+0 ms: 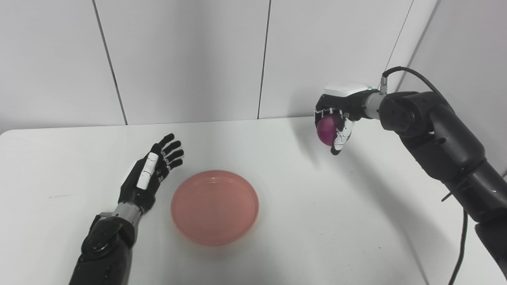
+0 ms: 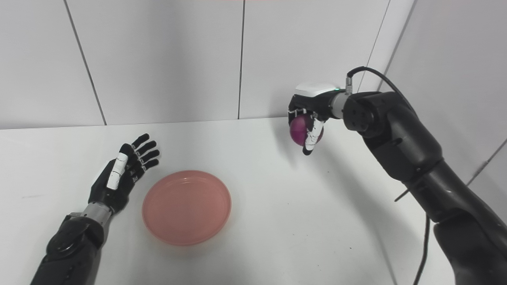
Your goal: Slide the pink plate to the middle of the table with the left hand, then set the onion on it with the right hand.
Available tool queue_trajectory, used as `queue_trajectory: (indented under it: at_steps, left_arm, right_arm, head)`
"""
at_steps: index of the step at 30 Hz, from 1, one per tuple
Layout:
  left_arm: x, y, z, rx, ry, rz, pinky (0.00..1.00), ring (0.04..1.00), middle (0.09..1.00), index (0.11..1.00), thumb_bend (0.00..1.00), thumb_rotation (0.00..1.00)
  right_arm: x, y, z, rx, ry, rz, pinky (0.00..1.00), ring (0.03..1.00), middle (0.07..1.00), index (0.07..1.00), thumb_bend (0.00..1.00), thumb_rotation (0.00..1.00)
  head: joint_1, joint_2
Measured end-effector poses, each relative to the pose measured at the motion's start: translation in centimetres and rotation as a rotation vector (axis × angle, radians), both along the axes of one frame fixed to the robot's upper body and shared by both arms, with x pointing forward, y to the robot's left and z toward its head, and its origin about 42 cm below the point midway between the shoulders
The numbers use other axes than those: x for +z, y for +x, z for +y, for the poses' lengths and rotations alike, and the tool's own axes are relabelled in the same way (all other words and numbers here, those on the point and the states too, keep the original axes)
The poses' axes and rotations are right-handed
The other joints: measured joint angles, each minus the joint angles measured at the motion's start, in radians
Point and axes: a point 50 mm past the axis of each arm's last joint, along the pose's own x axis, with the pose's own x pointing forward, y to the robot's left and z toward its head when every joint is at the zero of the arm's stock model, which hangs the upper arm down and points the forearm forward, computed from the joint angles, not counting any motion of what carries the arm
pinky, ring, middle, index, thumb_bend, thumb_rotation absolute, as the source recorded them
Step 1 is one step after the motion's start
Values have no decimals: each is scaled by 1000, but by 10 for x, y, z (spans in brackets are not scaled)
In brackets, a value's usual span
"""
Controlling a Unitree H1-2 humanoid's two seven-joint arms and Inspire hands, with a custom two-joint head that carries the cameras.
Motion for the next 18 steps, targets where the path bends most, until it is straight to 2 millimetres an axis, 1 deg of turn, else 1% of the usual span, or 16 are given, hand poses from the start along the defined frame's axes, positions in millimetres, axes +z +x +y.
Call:
queue_trajectory:
  at_steps: [2, 4, 7, 10, 11, 12, 13, 14, 17, 18]
  left_arm:
    - [0, 0, 0, 1, 0, 0, 838, 862, 881, 864, 846, 807]
    - [0, 0, -1, 1, 1, -1, 832, 862, 881, 862, 839, 806]
    - [0, 0, -4, 1, -1, -1, 839, 864, 883, 860, 833, 804]
    - [0, 0, -6, 2, -2, -1, 850, 873, 889, 869, 825, 811]
    - [0, 0, -7, 3, -1, -1, 851, 873, 889, 870, 824, 812]
    - [0, 0, -8, 5, -2, -1, 861, 875, 891, 872, 824, 818]
    - [0, 0, -9, 5, 4, -3, 867, 876, 892, 874, 824, 820]
    - [1, 0, -10, 6, 9, -5, 874, 877, 895, 878, 826, 824]
    - [0, 0, -11, 14, 10, -6, 870, 877, 895, 878, 828, 830]
    - [0, 0, -12, 16, 11, -6, 866, 876, 895, 878, 827, 832]
  right_arm:
    - [3, 2, 11, 21, -3, -2, 291, 390, 485, 491, 531, 0]
    - [5, 4, 25, 45, -6, -11, 314, 414, 487, 490, 531, 0]
    - [8, 6, 46, 88, 0, -27, 334, 443, 482, 493, 531, 0]
    - [9, 3, 69, 150, 25, -41, 303, 392, 446, 506, 531, 0]
    - [8, 2, 76, 171, 32, -42, 301, 389, 443, 508, 531, 0]
    - [7, 2, 81, 189, 34, -41, 273, 354, 425, 512, 529, 0]
    - [6, 0, 86, 204, 36, -42, 261, 339, 432, 508, 529, 1]
    - [5, -1, 91, 217, 38, -43, 259, 336, 462, 494, 532, 0]
    - [7, -4, 107, 257, 35, -48, 250, 322, 473, 488, 533, 1]
    - [8, -5, 112, 271, 35, -55, 244, 318, 440, 494, 531, 1]
  head:
    - [6, -2]
    - [35, -8]
    - [57, -9]
    - [95, -14]
    - [95, -14]
    - [118, -15]
    - [118, -15]
    - [138, -17]
    - [156, -18]
    - [164, -18]
